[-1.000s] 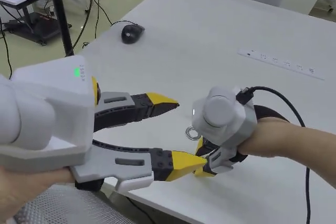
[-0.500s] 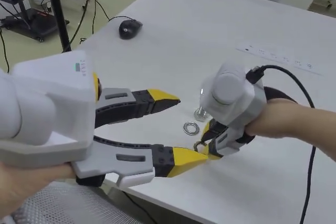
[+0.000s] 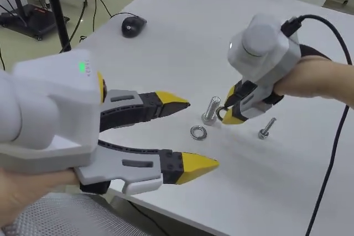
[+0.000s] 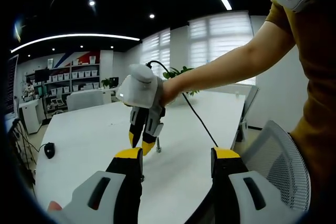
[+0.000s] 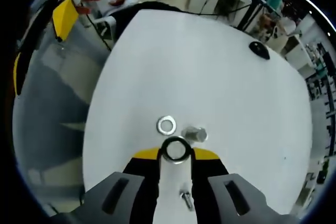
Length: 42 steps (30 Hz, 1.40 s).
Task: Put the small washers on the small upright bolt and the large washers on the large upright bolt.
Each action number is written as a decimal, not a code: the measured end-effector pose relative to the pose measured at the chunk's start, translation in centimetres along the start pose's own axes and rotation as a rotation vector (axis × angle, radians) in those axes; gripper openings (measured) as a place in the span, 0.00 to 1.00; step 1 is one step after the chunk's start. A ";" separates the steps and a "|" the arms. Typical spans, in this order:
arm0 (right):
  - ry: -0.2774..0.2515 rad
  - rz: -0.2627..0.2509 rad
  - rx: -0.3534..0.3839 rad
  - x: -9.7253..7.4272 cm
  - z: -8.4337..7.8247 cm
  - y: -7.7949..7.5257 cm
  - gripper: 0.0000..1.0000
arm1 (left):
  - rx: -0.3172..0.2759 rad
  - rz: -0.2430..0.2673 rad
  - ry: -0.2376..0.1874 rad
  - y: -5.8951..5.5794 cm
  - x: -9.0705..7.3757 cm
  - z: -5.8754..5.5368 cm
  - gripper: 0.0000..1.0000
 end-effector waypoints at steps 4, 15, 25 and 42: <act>-0.001 -0.012 -0.016 -0.3 0.8 -0.8 0.22 | -0.003 0.001 -0.003 0.1 0.2 0.1 0.51; 0.031 -0.009 -0.035 1.3 1.2 -2.1 0.22 | -0.006 0.007 -0.009 0.2 0.3 0.4 0.51; 0.051 0.020 -0.027 3.0 0.9 -1.8 0.22 | -0.009 0.011 -0.009 0.3 0.4 0.3 0.51; 0.058 0.041 -0.025 5.6 0.1 -1.4 0.23 | -0.020 0.004 0.004 0.3 0.6 -0.2 0.51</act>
Point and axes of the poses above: the centre of the closed fingertips' face, and the gripper's own axes: x roughly forward along the fingers, y roughly to its left, z roughly out of its top, the point moved 3 cm from there along -x, roughly backward along the fingers, and after that the axes turned 5 degrees about y, right-handed, at the moved point
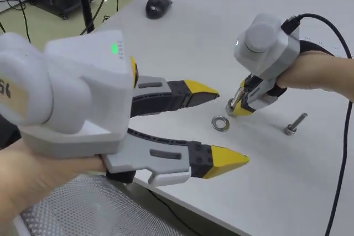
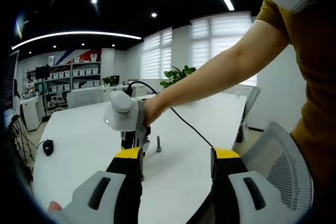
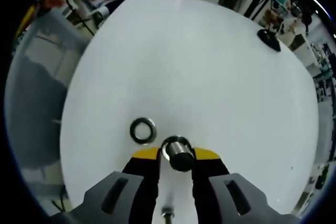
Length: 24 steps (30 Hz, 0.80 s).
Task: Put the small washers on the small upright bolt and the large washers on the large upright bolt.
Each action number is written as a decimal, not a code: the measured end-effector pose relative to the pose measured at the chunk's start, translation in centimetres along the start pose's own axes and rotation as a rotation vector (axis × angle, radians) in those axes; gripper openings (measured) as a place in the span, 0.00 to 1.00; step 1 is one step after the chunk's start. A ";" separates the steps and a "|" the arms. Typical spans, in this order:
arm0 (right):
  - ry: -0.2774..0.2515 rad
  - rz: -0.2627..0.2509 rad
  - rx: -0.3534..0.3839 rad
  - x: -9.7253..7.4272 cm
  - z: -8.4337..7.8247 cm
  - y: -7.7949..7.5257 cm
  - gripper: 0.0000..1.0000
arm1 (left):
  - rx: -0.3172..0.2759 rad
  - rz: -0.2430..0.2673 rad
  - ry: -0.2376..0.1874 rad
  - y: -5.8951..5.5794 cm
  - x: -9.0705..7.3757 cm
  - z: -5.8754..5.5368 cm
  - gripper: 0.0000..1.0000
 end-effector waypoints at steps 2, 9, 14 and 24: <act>0.001 0.007 0.001 0.2 -0.2 0.0 0.24 | -0.001 0.002 0.001 0.0 0.1 0.1 0.51; -0.012 0.002 0.024 0.0 -1.0 -0.2 0.25 | -0.005 0.008 0.003 0.0 -0.2 0.0 0.51; -0.049 -0.003 0.078 -0.9 -2.0 0.4 0.25 | -0.011 0.022 0.002 0.0 -0.5 -0.1 0.51; -0.084 0.053 0.132 0.0 -1.5 4.7 0.26 | -0.006 0.028 -0.008 0.0 -0.9 0.4 0.51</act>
Point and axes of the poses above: the centre of the closed fingertips' face, and the gripper's own axes: x roughly forward along the fingers, y roughly to its left, z roughly out of its top, the point moved 3 cm from there along -x, roughly backward along the fingers, and after that the axes turned 5 degrees about y, right-handed, at the moved point
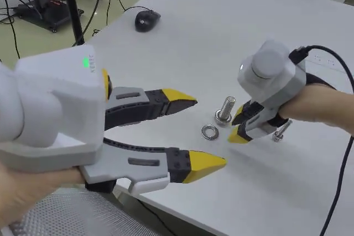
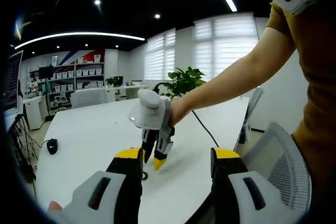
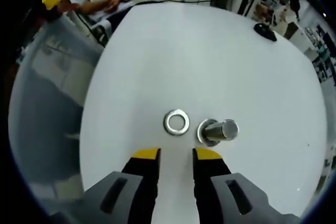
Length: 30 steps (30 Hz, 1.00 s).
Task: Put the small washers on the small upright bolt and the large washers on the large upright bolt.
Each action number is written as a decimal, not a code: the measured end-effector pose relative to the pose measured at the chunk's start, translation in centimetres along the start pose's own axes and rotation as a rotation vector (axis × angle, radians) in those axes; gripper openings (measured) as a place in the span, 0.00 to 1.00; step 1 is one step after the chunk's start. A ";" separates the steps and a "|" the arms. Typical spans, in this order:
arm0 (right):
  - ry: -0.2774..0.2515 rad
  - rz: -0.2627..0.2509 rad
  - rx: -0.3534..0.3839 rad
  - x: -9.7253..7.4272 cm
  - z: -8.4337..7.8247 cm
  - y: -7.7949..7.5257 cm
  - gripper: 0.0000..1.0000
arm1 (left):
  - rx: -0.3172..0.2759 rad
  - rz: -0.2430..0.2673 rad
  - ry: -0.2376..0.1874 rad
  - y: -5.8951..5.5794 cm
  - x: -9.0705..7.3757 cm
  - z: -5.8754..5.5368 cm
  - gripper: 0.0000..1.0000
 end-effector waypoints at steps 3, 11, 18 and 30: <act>-0.014 0.016 0.028 0.7 0.4 0.5 0.26 | 0.008 -0.003 -0.002 0.0 -0.1 0.2 0.51; -0.020 0.014 0.072 1.5 0.9 0.0 0.28 | 0.015 -0.003 -0.006 -0.2 -0.1 0.4 0.51; -0.041 0.018 0.098 1.8 2.0 -0.3 0.30 | 0.015 0.004 -0.004 0.0 -0.1 0.3 0.51; -0.017 0.029 -0.036 2.3 3.8 0.6 0.30 | 0.012 0.004 -0.007 0.1 -0.1 0.2 0.51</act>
Point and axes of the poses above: the centre of the closed fingertips' face, and the gripper's own axes: x roughly forward along the fingers, y roughly to its left, z roughly out of its top, the point moved 3 cm from there along -x, roughly backward along the fingers, and after that the axes turned 5 degrees about y, right-handed, at the moved point
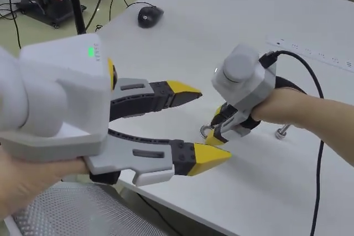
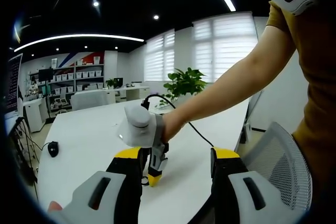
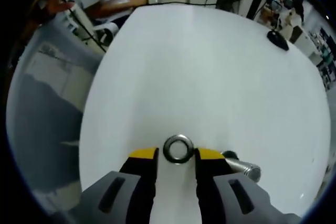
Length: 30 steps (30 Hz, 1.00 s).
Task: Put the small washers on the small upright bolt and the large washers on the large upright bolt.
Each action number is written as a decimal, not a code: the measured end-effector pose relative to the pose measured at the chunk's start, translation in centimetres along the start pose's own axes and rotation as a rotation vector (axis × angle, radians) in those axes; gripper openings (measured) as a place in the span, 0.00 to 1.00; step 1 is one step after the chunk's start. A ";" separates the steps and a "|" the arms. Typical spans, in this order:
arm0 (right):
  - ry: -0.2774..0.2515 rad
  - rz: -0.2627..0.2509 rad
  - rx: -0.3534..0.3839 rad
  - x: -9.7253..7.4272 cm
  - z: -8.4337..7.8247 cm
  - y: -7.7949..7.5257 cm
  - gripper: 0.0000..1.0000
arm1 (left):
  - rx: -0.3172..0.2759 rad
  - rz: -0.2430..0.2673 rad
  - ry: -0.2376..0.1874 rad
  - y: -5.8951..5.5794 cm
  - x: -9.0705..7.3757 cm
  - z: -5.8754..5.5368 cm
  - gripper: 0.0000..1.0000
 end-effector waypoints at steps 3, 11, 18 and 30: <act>0.014 0.002 -0.013 0.0 0.0 0.0 0.30 | 0.000 0.001 -0.001 0.0 0.0 0.0 0.51; 0.020 -0.010 -0.034 -0.1 0.0 0.1 0.24 | 0.003 0.000 -0.001 -0.2 0.1 0.0 0.51; 0.008 -0.010 -0.023 -0.9 0.2 0.5 0.22 | 0.008 0.002 -0.001 -0.3 0.1 0.2 0.51; -0.003 -0.019 -0.039 -5.0 -0.5 0.4 0.22 | 0.004 -0.012 0.012 -0.7 0.5 -0.2 0.51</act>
Point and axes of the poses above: the centre of the closed fingertips' face, and the gripper's own axes: x roughly forward along the fingers, y roughly to its left, z roughly out of its top, the point moved 3 cm from there along -x, roughly backward along the fingers, and after that the axes turned 5 degrees about y, right-handed, at the moved point
